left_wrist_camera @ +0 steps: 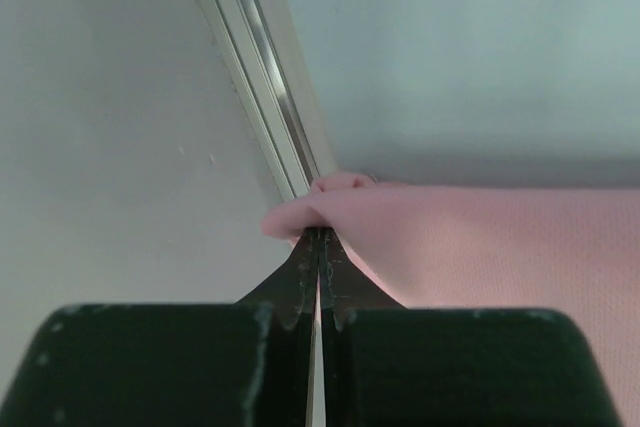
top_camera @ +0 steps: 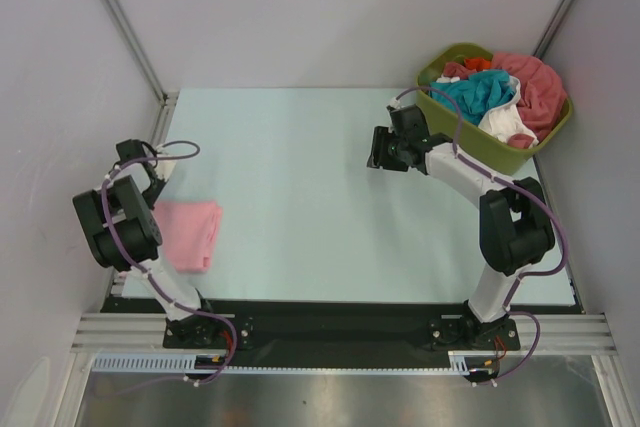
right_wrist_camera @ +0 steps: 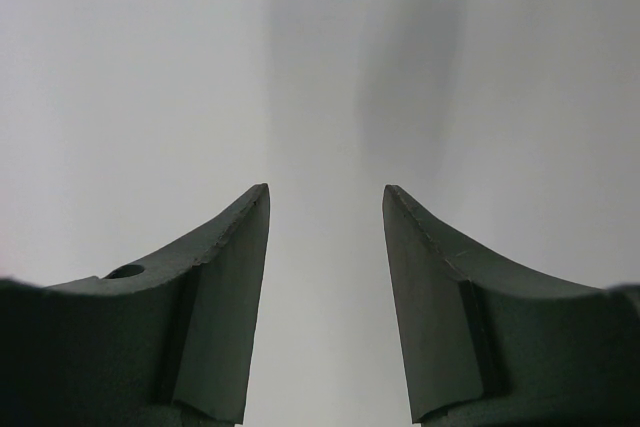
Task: Fold and stack the t-shirts
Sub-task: Neatly place the folded tshirt to the corner
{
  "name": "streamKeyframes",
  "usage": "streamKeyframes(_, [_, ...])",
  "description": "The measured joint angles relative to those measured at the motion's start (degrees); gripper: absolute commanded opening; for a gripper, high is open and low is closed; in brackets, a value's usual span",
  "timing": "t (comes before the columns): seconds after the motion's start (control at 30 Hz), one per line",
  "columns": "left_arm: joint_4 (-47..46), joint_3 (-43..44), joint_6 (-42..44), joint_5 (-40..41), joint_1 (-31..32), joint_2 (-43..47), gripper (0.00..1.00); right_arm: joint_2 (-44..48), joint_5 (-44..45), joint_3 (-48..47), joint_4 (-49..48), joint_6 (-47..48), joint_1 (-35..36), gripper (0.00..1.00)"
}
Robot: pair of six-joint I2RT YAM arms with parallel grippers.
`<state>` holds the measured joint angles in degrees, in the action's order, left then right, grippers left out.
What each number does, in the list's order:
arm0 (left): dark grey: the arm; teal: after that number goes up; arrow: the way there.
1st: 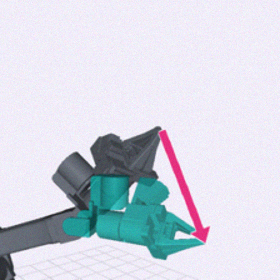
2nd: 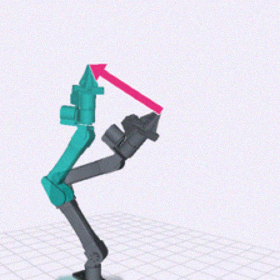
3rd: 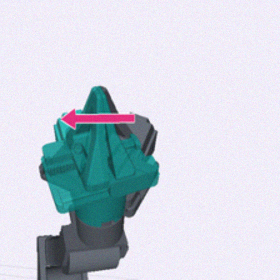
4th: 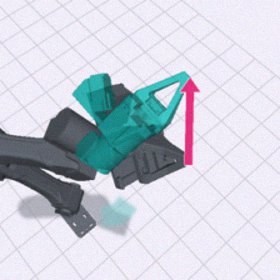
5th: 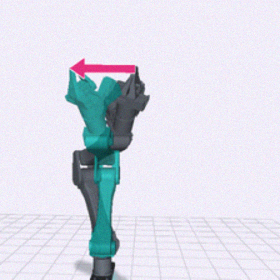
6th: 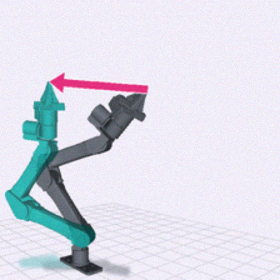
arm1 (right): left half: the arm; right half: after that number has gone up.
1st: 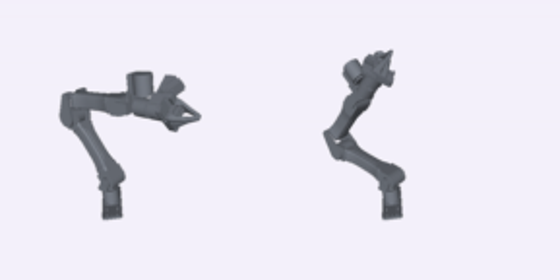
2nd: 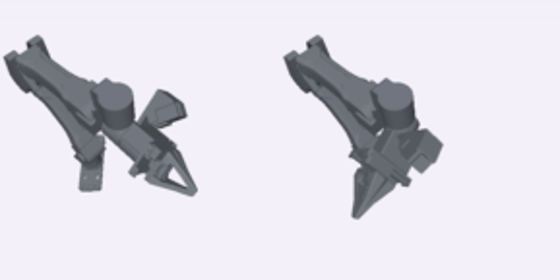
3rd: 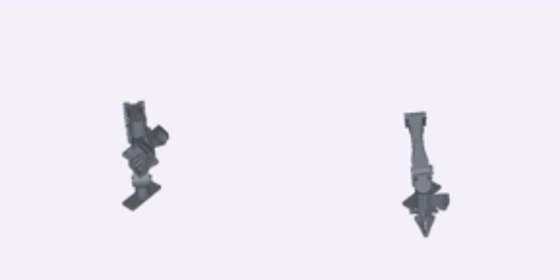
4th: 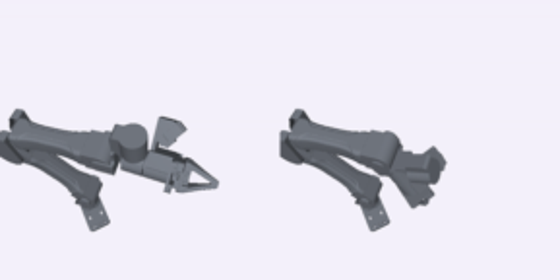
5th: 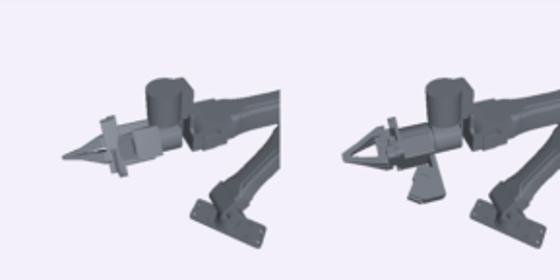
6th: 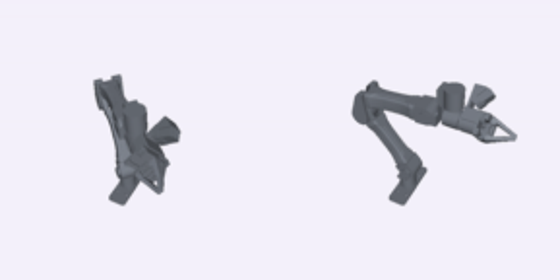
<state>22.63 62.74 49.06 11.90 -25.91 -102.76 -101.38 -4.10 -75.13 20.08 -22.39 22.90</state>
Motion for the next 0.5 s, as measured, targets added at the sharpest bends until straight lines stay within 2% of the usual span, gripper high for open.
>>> streamKeyframes(0.2, [-3.3, 2.8, 0.0, 1.6, -0.3, -3.7, 0.00, 0.0, 0.3, 0.0, 0.8, 0.0, -0.3, 0.54])
streamKeyframes(0.5, [-5.3, 2.8, -0.2, 2.4, -0.3, -2.7, 0.06, 0.0, 0.7, 0.0, 1.3, 0.0, -0.4, 0.54])
